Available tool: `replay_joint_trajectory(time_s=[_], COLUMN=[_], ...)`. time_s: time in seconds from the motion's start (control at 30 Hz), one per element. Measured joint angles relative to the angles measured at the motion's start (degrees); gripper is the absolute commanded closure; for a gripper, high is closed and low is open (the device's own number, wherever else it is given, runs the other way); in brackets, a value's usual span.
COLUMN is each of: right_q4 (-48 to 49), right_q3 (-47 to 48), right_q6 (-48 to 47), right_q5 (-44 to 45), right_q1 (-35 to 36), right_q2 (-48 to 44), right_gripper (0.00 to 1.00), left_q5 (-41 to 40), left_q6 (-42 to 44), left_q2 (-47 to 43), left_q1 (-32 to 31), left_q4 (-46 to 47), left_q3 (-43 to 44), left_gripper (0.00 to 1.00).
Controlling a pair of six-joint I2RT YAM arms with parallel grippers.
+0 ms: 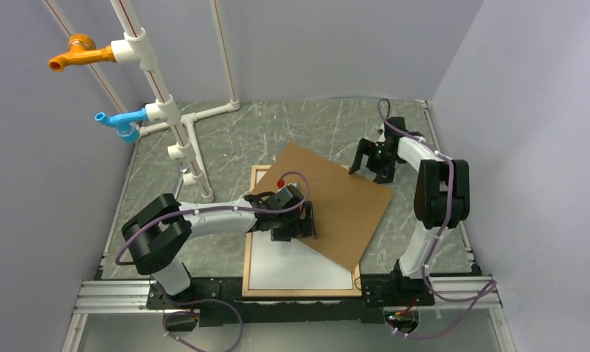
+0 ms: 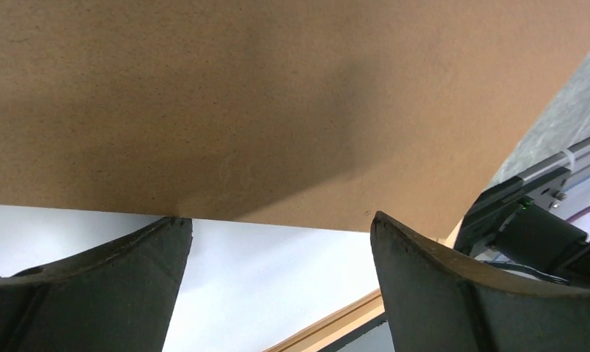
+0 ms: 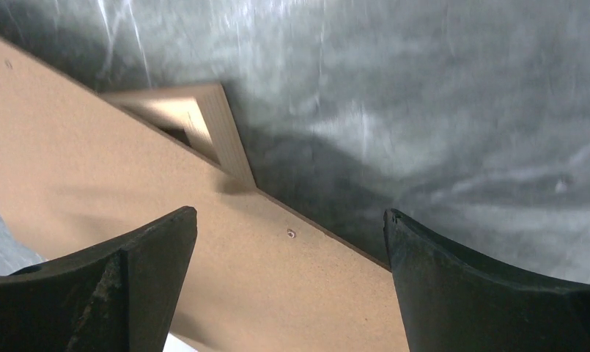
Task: Put the photo into the frame
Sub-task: Adjust the photo frame item on the photo frame.
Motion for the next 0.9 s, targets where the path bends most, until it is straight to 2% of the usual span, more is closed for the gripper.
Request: replay_joint_trajectory(time_s=[0.43,0.57,0.7,0.9], right_q4=[6.0,5.9,5.6,4.1], right_q3=[-27.8,-32.5,-34.5,-35.9], right_q6=[1.2,2.3,3.3,7.0], right_q5=[-3.6,-5.4,-6.1,-6.4], right_q1=[-0.5,-0.2,3.7,13.7], right_q2=[-26.4,-31.4,-33.7,-35.7], right_gripper=[0.01,0.01,0.01,0.0], left_q5=[-8.4,-10.9,-13.6,-19.0], left_q6=[5.6,7.7,9.5,11.2], left_q2=[-0.8,-2.6,-6.4,-14.0], left_q1=[0.8,2.0,3.7,6.2], left_q4=[-15.1,-19.5,-22.2,-26.2], left_q3=[4.6,6.8,7.3,7.3], left_gripper=[0.03,0.03,0.03,0.02])
